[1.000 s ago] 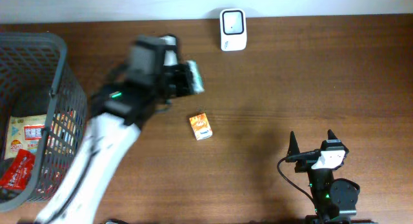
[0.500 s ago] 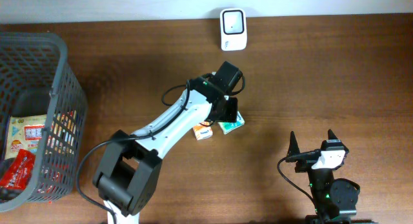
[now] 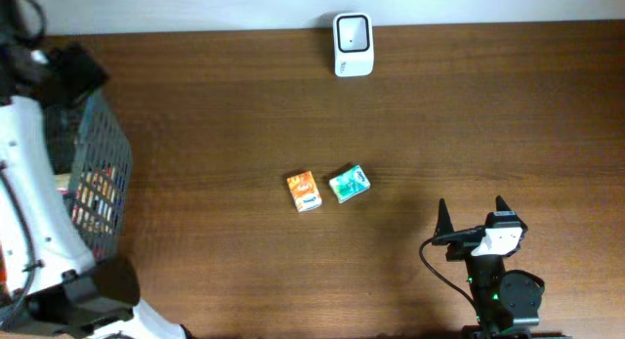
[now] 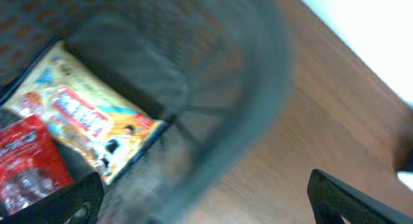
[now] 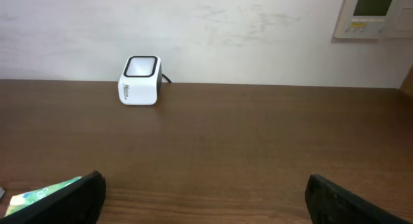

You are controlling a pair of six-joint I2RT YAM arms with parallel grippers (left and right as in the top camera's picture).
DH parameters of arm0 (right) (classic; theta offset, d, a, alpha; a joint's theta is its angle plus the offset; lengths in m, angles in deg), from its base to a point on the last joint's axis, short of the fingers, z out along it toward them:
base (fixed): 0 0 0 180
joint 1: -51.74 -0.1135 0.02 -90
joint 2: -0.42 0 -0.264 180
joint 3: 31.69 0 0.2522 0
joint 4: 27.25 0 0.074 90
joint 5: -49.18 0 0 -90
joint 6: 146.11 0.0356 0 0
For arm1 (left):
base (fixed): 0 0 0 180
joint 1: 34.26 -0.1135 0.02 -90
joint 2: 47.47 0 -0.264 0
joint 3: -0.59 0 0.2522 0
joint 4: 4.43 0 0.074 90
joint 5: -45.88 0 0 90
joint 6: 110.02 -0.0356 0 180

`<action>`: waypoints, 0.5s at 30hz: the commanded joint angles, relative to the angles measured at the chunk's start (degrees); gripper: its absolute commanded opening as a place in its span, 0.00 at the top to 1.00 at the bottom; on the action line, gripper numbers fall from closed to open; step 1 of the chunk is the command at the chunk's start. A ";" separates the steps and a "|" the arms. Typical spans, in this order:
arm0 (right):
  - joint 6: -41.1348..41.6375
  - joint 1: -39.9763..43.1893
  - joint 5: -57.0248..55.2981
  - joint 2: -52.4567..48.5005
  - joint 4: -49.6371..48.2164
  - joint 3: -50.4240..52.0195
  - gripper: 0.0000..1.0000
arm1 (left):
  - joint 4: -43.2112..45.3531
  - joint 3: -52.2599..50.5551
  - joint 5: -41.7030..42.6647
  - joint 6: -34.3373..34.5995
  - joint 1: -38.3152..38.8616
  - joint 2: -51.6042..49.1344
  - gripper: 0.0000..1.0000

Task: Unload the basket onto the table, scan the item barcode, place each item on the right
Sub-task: 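Grasp the yellow snack bag in the basket, drop it on the boxes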

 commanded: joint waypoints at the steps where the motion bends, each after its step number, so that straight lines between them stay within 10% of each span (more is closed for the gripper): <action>1: 0.00 -0.31 -0.35 0.37 0.22 0.42 0.02 | -0.04 0.74 0.46 2.60 -12.00 1.60 0.00; 15: 0.00 -0.31 -0.35 0.37 0.22 0.42 0.02 | 5.29 -4.50 0.09 2.60 -21.33 -21.03 0.04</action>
